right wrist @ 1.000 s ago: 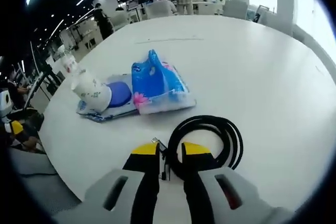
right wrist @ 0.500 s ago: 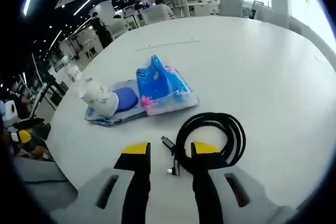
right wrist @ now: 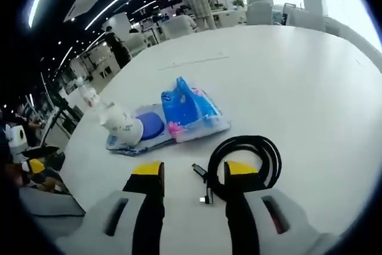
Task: Arrange the tabletop items into an orderly group along one side of the table until the central work area is clear of visible clutter.
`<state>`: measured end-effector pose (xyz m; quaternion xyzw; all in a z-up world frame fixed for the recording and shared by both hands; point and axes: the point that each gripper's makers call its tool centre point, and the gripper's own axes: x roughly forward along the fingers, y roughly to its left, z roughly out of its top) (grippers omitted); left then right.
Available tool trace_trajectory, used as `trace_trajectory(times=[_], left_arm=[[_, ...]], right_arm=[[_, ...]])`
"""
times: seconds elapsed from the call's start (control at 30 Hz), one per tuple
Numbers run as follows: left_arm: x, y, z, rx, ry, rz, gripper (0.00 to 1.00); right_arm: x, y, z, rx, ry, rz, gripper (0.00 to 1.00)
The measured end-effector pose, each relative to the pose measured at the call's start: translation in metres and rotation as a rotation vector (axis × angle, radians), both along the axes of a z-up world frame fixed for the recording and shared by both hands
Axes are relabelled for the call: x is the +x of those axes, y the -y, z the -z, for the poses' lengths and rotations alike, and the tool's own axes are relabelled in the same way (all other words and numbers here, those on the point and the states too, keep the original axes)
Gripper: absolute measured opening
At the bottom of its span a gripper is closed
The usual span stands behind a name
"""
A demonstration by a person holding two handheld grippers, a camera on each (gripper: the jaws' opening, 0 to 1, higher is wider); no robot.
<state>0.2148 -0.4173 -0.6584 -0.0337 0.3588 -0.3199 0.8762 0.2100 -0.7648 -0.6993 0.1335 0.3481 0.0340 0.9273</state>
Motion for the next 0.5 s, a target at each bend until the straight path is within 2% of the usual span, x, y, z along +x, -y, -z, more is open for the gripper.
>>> trace_trajectory(times=[0.23,0.5], left_arm=[[-0.002,0.003,0.000,0.001,0.002,0.015,0.92],[-0.001,0.003,-0.002,-0.002,0.009,0.017,0.92]], right_arm=[[-0.007,-0.014,-0.017,0.001,0.059,-0.046,0.56],[-0.023,-0.015,-0.025,0.014,0.085,-0.023,0.62]])
